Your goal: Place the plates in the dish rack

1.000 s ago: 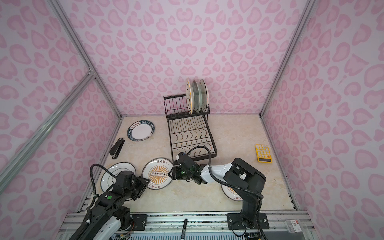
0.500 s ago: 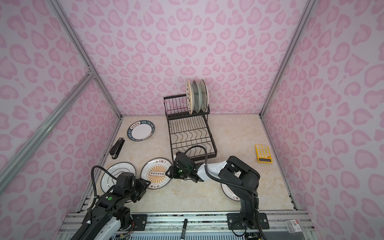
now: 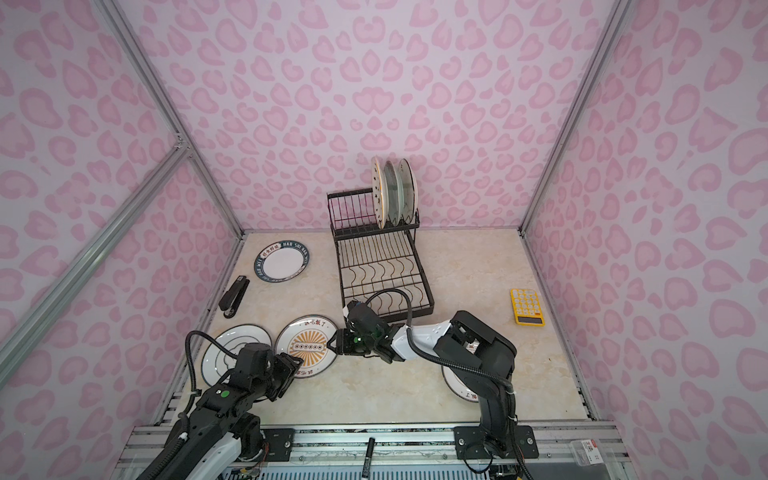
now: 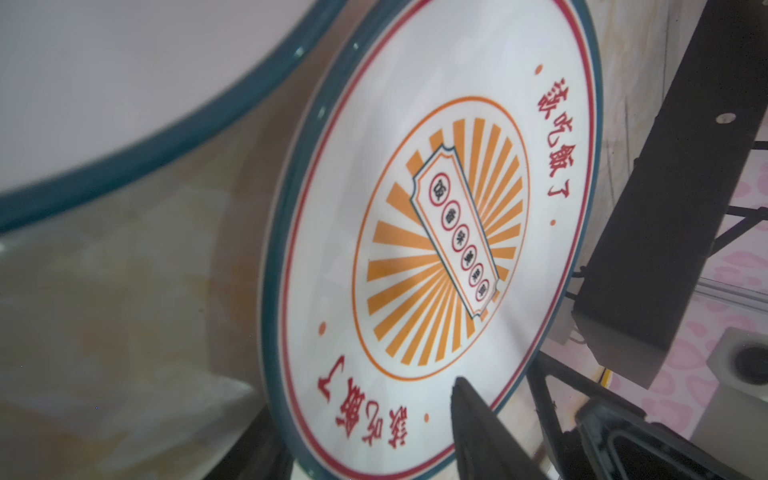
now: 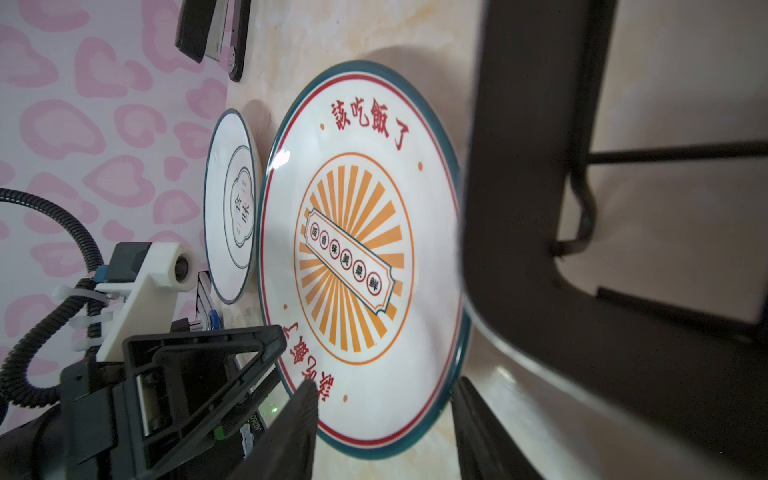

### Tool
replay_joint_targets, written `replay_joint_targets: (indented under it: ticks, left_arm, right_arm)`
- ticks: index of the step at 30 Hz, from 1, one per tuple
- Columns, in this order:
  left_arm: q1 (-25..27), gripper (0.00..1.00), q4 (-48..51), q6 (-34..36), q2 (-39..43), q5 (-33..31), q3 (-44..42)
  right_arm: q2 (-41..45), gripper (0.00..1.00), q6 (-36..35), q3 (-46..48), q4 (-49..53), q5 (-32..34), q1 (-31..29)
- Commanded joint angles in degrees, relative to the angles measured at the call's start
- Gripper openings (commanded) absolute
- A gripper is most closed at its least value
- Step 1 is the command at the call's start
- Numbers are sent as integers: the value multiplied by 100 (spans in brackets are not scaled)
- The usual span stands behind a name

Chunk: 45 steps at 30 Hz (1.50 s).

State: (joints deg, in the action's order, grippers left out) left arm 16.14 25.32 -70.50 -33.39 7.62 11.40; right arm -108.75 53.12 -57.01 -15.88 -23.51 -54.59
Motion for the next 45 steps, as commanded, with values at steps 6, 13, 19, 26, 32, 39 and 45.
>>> replay_joint_targets:
  ticks: [6,13,19,26,32,39,45]
  left_arm:
    - [-14,58,-388,-54,-249,-423,-20]
    - [-32,56,-684,-46,-499,-674,130]
    - [-44,55,-1003,71,-1035,-633,339]
    - [-58,51,-1257,169,-1492,-673,558]
    - [-66,48,-1266,237,-1650,-764,667]
    - [-70,46,-1393,220,-1837,-703,578]
    - [-76,43,-1592,136,-1904,-683,425]
  right_arm:
    - [60,51,-113,41,-197,-131,-9]
    - [612,51,-197,268,-114,-222,-13]
    - [1235,51,-289,462,-24,-294,-26]
    - [1925,50,-425,551,32,-321,92]
    - [2265,50,-566,726,88,-296,320]
    - [2121,50,-568,949,-20,-186,314]
    - [1575,50,134,1126,-445,297,97]
